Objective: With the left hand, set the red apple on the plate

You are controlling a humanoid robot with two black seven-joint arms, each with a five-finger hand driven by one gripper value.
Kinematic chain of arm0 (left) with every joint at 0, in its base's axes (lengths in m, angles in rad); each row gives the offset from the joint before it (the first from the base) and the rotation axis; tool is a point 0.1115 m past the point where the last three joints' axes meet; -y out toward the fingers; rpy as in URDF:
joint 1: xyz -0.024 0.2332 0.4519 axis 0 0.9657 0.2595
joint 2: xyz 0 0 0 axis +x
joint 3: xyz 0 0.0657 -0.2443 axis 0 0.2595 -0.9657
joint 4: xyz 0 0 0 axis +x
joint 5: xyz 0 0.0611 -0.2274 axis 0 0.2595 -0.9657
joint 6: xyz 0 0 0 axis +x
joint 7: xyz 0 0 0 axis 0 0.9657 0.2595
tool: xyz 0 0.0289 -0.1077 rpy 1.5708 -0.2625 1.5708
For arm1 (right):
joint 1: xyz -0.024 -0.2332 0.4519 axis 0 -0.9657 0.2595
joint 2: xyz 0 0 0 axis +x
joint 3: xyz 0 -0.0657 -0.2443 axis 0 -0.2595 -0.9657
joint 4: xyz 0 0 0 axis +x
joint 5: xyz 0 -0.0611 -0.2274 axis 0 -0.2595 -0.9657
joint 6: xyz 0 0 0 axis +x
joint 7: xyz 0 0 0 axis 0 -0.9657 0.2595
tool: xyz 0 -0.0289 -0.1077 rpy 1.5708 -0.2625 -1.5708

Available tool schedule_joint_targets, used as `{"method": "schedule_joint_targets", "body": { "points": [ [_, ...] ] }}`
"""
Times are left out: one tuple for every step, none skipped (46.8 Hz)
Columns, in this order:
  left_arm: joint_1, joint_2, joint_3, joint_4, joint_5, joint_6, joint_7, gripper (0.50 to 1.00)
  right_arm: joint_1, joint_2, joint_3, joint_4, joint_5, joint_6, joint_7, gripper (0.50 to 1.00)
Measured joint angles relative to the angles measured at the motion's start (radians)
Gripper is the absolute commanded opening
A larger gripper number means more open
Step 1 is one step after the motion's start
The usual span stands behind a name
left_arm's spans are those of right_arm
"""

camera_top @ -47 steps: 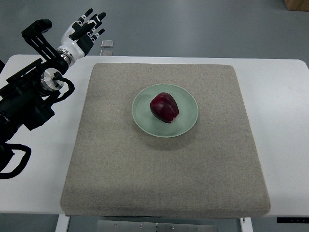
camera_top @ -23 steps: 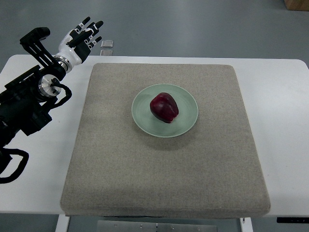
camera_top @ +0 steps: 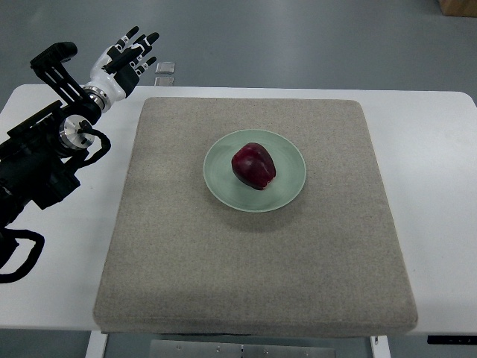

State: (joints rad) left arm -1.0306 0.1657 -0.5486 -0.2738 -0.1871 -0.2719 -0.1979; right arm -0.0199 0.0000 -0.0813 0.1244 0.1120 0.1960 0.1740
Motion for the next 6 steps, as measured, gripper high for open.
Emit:
{"method": "schedule_joint_targets", "body": {
  "points": [
    [-0.001,0.000,0.000,0.000,0.000,0.001,0.000,0.992,0.000,0.000,0.000,0.002,0.000,0.000,0.001,0.964],
    [-0.002,0.000,0.000,0.000,0.000,0.001,0.000,0.992,0.000,0.000,0.000,0.005,0.000,0.000,0.002,0.964],
    [-0.002,-0.001,0.000,0.000,0.000,0.002,0.000,0.992,-0.001,0.000,0.000,0.006,0.000,-0.003,0.002,0.964],
    [-0.002,-0.001,0.000,0.000,0.000,0.002,0.000,0.994,-0.001,0.000,0.000,0.007,0.000,-0.007,0.002,0.964],
    [-0.002,-0.002,0.000,0.001,0.000,0.002,0.000,0.992,-0.002,0.000,0.001,0.007,0.001,-0.010,0.002,0.964],
    [-0.002,-0.004,-0.001,0.001,0.000,0.002,0.000,0.994,-0.003,0.000,0.000,0.007,0.002,-0.012,0.002,0.964]
  ]
}}
